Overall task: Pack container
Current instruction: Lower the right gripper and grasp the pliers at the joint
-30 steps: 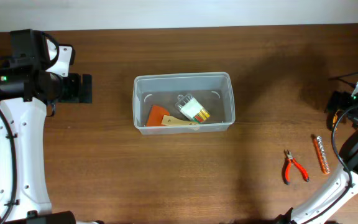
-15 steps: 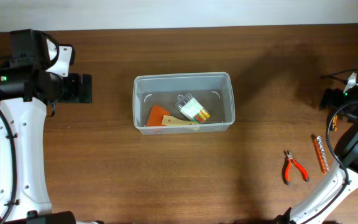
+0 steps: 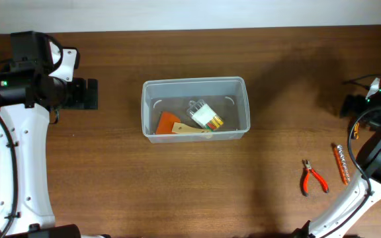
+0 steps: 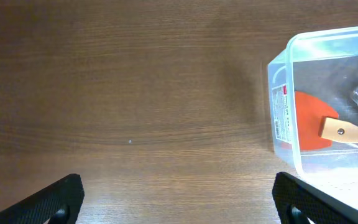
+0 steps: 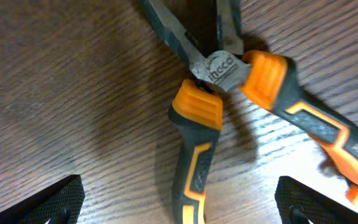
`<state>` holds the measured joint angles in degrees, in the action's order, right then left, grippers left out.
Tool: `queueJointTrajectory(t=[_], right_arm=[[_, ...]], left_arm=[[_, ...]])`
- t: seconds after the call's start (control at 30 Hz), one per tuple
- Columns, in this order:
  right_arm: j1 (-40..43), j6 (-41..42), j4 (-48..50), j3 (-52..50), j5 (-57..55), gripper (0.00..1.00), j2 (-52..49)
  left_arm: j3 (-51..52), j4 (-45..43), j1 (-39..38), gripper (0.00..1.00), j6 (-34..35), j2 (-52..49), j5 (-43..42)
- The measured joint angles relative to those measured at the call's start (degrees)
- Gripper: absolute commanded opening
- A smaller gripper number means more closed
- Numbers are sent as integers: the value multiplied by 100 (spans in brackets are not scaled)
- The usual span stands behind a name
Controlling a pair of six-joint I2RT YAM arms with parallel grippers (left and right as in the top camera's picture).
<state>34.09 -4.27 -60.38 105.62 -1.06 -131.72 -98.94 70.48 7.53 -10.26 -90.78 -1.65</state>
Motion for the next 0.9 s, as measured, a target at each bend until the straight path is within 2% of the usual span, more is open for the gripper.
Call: queueJointTrajectory(t=[0.9], right_arm=[[7,-22,28,2,120,99,-160]], left_arm=[[0,0,0,99,0,0,0]])
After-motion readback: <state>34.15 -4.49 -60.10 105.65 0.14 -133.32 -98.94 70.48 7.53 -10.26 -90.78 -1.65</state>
